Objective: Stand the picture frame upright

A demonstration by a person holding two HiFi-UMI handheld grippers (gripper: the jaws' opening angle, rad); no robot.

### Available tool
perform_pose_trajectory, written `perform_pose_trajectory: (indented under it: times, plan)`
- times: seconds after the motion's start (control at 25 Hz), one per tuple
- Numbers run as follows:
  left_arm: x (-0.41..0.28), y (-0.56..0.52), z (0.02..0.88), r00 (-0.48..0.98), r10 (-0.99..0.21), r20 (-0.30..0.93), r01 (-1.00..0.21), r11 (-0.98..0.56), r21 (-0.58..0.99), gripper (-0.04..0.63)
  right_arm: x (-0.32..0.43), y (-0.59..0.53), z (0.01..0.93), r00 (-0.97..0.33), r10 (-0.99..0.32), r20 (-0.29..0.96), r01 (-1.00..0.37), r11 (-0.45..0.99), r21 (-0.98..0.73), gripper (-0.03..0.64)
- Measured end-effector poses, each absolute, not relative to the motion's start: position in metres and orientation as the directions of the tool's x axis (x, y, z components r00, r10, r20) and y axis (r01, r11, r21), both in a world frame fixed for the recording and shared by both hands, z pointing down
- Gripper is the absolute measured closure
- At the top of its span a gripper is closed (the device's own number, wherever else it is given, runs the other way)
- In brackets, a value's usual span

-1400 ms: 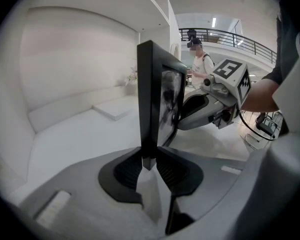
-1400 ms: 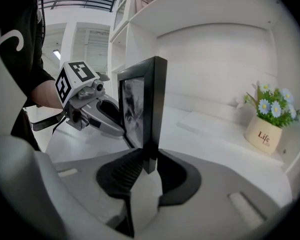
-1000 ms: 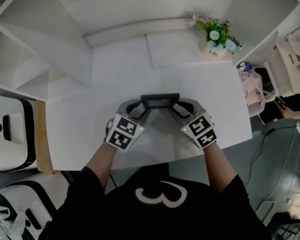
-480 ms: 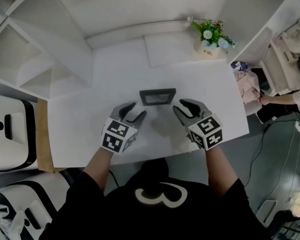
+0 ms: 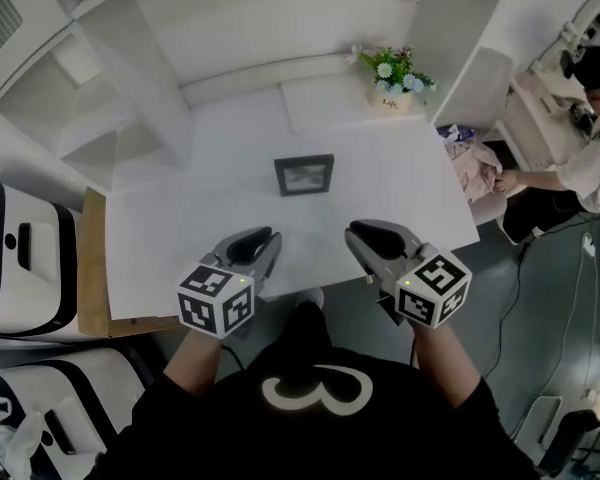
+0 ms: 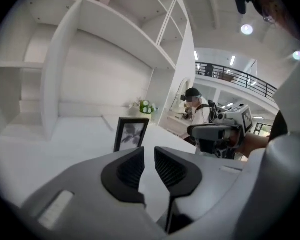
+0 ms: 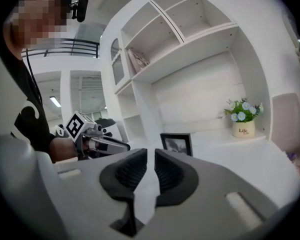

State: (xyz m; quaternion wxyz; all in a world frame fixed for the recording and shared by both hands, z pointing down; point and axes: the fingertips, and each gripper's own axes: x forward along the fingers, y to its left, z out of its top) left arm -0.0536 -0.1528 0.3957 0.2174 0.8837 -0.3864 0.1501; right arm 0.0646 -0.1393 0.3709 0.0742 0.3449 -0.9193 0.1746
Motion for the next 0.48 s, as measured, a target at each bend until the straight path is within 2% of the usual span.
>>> perform_pose_trajectory:
  times: [0.2,0.48]
  plan:
    - [-0.036,-0.101,0.336,0.722,-0.609,0.329,-0.69,-0.673,0.266,0.584,0.052,-0.086,0.321,-0.793,-0.589,0.157,-0.608,0.749,-0.263,0.601]
    - [-0.036,-0.059,0.294,0.757,-0.611,0.231,-0.654,-0.71,0.263,0.586,0.044,-0.047,0.293,-0.796,-0.597,0.099,-0.601,0.762,-0.242,0.614]
